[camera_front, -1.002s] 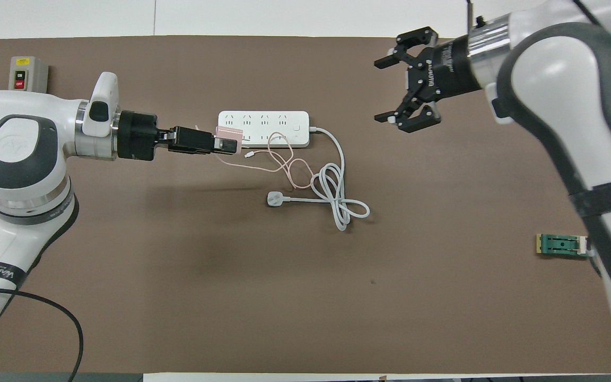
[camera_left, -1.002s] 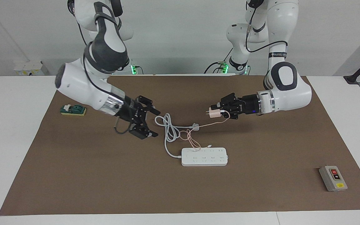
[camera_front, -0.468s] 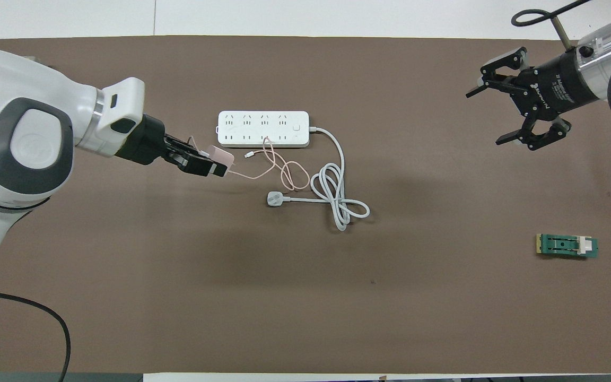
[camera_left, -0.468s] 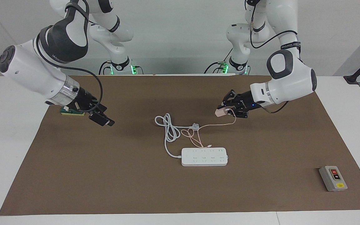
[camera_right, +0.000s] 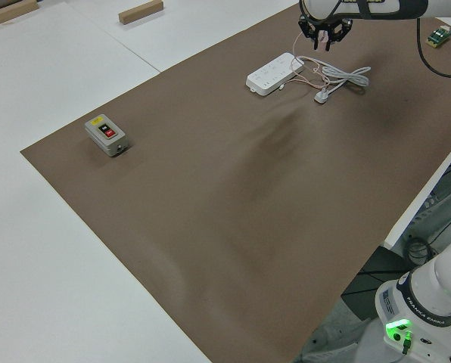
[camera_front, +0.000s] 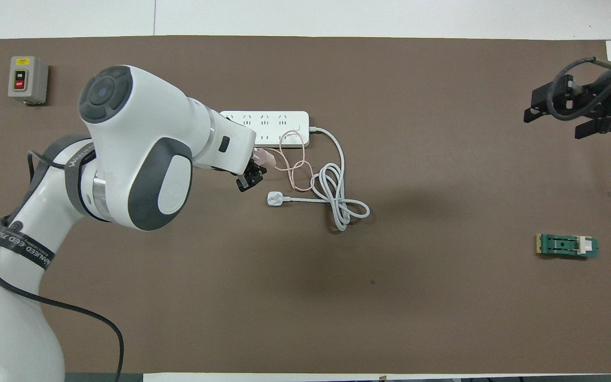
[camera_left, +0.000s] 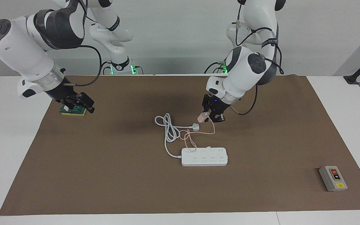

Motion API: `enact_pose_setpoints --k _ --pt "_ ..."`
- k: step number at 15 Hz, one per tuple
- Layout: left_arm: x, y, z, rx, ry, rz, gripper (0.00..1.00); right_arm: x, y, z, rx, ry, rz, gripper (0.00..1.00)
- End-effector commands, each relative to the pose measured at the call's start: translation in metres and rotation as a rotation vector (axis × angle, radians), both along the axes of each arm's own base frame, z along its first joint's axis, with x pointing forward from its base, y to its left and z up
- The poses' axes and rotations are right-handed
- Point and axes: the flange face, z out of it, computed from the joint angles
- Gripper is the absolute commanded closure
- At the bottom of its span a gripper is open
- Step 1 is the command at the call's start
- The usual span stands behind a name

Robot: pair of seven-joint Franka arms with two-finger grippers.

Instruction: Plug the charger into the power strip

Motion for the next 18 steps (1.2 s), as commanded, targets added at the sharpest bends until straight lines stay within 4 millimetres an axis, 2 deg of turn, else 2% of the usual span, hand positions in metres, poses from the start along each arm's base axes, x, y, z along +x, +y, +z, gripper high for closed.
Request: enact_pose_setpoints --k 1,4,6,7,10,12,15,18 --pt "0.006 0.002 -0.004 0.145 -0.125 -0.145 1.00 -0.036 -0.016 0.026 -0.060 -0.029 0.185 0.00" --pt "0.010 0.002 -0.005 0.232 -0.205 -0.286 1.00 -0.068 -0.027 0.044 -0.084 -0.040 0.238 0.00" --pt "0.015 0.002 -0.005 0.286 -0.268 -0.330 1.00 -0.090 -0.026 0.043 -0.078 0.001 0.239 0.00" --pt "0.019 0.002 -0.006 0.302 -0.314 -0.373 1.00 -0.094 -0.028 0.039 -0.098 0.017 0.240 0.00" --pt "0.036 0.002 -0.018 0.335 -0.403 -0.511 1.00 -0.098 -0.029 0.034 -0.150 0.041 0.258 0.00" --pt "0.045 0.002 -0.033 0.391 -0.410 -0.553 1.00 -0.097 -0.028 0.039 -0.169 0.031 0.277 0.00" --pt "0.044 0.005 -0.046 0.404 -0.371 -0.561 1.00 -0.095 -0.026 0.063 -0.155 0.018 0.274 0.00" --pt "0.049 0.003 -0.059 0.405 -0.368 -0.561 1.00 -0.099 -0.024 0.063 -0.147 0.040 0.275 0.00"
